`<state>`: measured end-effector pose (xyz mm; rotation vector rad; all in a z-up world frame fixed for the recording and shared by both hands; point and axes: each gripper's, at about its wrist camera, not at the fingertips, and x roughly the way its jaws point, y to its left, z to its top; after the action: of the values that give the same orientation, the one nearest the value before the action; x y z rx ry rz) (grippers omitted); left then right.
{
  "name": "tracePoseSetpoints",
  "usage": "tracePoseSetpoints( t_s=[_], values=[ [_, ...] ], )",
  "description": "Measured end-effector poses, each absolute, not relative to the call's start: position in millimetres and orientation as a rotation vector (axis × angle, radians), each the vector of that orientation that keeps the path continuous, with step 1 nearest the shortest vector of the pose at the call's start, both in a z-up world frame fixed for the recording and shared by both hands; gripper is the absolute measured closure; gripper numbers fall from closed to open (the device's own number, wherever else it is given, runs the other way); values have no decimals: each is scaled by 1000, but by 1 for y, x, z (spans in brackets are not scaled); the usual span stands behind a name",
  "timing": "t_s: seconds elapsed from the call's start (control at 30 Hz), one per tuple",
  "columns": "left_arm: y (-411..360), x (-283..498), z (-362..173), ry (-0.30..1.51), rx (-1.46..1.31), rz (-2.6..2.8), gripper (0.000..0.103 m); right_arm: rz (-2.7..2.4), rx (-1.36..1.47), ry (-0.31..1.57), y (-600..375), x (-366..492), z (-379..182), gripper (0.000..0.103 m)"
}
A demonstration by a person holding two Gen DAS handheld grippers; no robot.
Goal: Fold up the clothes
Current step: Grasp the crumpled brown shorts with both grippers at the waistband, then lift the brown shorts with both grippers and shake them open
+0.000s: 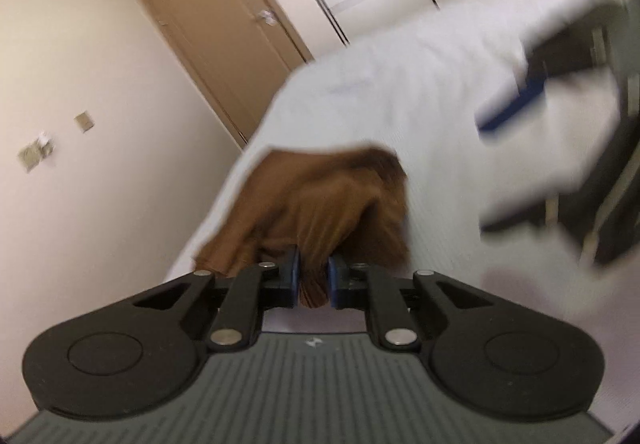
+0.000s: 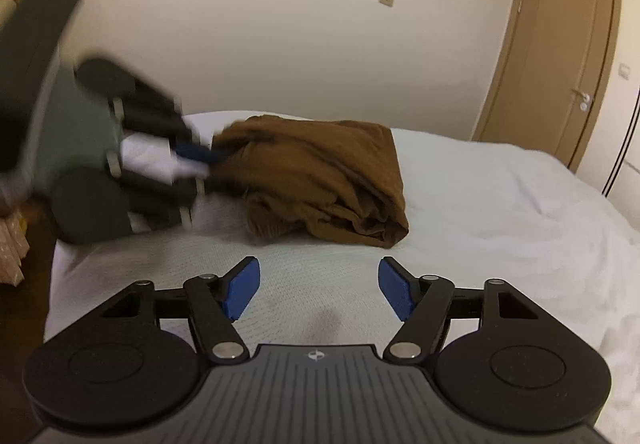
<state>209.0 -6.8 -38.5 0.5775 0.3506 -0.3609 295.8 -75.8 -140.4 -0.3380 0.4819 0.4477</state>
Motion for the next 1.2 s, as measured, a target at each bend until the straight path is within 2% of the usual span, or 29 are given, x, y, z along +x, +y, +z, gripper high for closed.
tracePoseSetpoints(
  t_s=[0.17,0.33,0.43,0.47,0.5,0.57,0.73,0.87,1.07,1.2],
  values=[
    [13,214,-7,343,440,-386,94,464,-375,438,-63,302,-142,23],
    [15,217,-3,345,411,-386,94,485,-454,389,-32,320,-149,22],
    [15,222,-2,353,404,-379,94,472,-482,395,-17,335,-158,33],
    [14,223,-2,354,406,-377,94,469,-481,399,-15,340,-159,50],
    [13,222,0,353,405,-376,94,467,-473,400,-14,343,-161,58],
    [13,220,6,341,399,-377,94,461,-452,398,-17,341,-155,85],
    [2,200,41,263,339,-434,95,393,-379,357,-70,313,-119,89],
    [-22,164,77,175,267,-540,95,297,-312,323,-140,257,-76,89],
    [-65,99,113,111,106,-741,95,100,-238,233,-239,120,-8,89],
    [-103,59,93,184,35,-862,94,-62,-225,169,-282,22,15,89]
  ],
)
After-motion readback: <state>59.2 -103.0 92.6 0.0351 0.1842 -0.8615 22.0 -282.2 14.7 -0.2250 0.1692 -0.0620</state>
